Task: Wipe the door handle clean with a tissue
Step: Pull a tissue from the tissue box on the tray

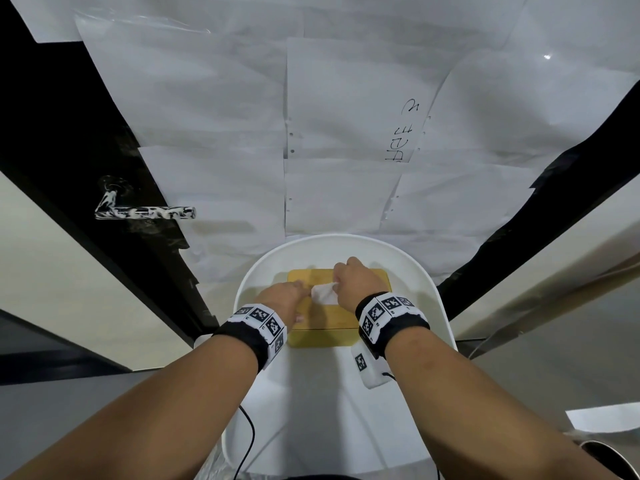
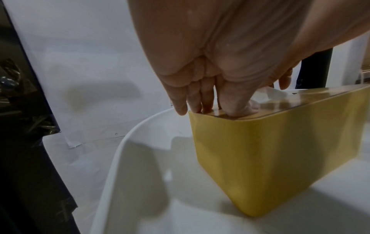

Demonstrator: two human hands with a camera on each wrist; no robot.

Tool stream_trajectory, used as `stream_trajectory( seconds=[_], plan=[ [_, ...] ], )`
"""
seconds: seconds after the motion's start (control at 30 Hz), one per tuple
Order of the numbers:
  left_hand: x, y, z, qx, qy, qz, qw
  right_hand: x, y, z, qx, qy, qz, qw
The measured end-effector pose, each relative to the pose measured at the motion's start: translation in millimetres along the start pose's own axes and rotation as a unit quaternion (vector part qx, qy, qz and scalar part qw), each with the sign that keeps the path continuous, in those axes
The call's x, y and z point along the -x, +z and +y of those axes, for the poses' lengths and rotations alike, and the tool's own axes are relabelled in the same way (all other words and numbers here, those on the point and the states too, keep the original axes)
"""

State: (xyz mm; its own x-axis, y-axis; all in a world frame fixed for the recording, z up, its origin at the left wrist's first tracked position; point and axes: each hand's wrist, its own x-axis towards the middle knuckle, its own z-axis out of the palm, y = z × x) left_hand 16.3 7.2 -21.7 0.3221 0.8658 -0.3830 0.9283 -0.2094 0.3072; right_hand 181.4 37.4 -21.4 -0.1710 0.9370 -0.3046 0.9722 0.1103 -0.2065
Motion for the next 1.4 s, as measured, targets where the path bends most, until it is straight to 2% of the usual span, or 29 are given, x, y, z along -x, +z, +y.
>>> stream_trajectory(
  seconds=[0.13, 0.23, 0.43, 0.6, 0.7, 0.77, 0.9, 1.07, 1.27, 1.4],
  plan=[
    [-4.5, 4.5, -5.3, 0.001, 0.005, 0.006, 1.000, -4.6, -7.6, 4.1, -0.023, 0.010, 0.036, 0.999],
    [-8.5, 0.6, -6.9, 0.009, 0.001, -0.001, 1.000, -6.7, -14.9, 4.9, -0.068, 0.018, 0.036, 0.997],
    [-14.4, -5.0, -2.6, 0.177, -0.068, 0.041, 0.981, -1.3, -21.4, -1.6, -0.122, -0.014, 0.024, 0.992],
    [-18.9, -14.9, 3.9, 0.225, -0.068, 0.127, 0.964, 1.5, -19.7, -6.1, -0.205, -0.014, 0.000, 0.979],
    [-19.6, -20.3, 3.0, 0.234, -0.075, 0.177, 0.953, 3.6, -25.3, -3.2, -0.153, 0.002, -0.008, 0.988],
    [-19.7, -21.0, -0.4, 0.244, -0.081, 0.195, 0.947, 5.1, -28.2, -2.4, -0.119, -0.013, -0.020, 0.993],
    [-16.8, -19.6, -5.6, 0.250, -0.082, 0.209, 0.942, 7.5, -27.5, -2.9, -0.170, -0.026, -0.015, 0.985],
    [-9.6, -21.5, -5.6, 0.279, -0.097, 0.222, 0.929, 9.1, -33.9, -6.0, -0.302, -0.028, 0.001, 0.953],
    [-2.6, -25.8, -13.4, 0.246, -0.102, 0.220, 0.938, 8.6, -39.5, -16.7, -0.332, -0.042, -0.001, 0.942],
    [-1.0, -34.9, -14.2, 0.280, -0.127, 0.236, 0.922, 10.6, -43.9, -26.1, -0.327, -0.065, 0.029, 0.942]
  ],
)
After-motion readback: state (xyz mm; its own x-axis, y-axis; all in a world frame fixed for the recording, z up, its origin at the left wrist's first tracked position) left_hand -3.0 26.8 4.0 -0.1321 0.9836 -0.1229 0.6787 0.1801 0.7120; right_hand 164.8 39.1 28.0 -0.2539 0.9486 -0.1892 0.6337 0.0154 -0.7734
